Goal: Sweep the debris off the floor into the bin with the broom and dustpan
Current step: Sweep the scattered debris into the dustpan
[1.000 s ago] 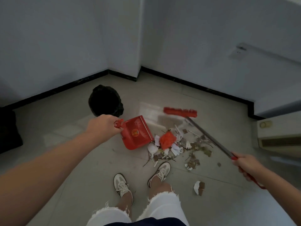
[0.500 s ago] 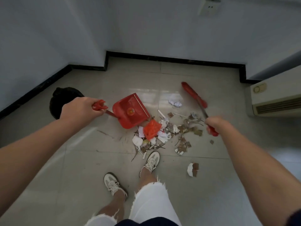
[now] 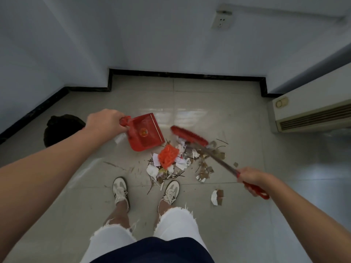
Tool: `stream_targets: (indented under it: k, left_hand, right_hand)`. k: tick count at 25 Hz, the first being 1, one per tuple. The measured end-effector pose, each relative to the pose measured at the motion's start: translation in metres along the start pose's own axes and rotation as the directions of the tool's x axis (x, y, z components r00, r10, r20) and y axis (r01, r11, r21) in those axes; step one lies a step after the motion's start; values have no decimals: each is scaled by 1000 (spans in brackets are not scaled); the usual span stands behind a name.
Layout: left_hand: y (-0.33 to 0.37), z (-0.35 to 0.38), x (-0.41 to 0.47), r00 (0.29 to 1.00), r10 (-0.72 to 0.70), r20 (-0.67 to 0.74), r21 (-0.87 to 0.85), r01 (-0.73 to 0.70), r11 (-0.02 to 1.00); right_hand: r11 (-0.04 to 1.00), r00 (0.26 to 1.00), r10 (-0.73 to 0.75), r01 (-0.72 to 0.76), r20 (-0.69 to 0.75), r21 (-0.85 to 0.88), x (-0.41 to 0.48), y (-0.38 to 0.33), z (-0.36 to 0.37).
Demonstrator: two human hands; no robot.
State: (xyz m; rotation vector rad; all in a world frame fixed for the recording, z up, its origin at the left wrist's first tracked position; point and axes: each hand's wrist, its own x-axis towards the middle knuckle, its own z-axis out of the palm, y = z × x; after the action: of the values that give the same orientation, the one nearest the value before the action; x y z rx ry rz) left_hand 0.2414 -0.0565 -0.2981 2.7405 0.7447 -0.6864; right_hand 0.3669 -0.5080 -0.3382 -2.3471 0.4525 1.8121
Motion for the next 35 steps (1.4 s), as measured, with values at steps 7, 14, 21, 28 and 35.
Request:
stream_targets:
  k: [7, 14, 21, 28, 35]
  left_hand:
    - [-20, -24, 1, 971, 226, 72, 77, -232, 970]
    - [-18, -35, 14, 965, 253, 62, 19, -255, 967]
    - [13, -37, 28, 962, 272, -21, 26, -272, 962]
    - [45, -11, 35, 947, 309, -87, 62, -305, 950]
    - [25, -8, 28, 940, 337, -47, 53, -335, 941]
  right_hand:
    - [959, 1000, -25, 20, 17, 282, -83, 31, 42]
    - [838, 958, 39, 124, -284, 532, -82, 75, 63]
    - [792, 926, 193, 49, -325, 609, 36, 77, 13]
    - [771, 972, 190, -58, -142, 634, 74, 54, 47]
    - [845, 996, 74, -37, -48, 533, 1, 13, 179]
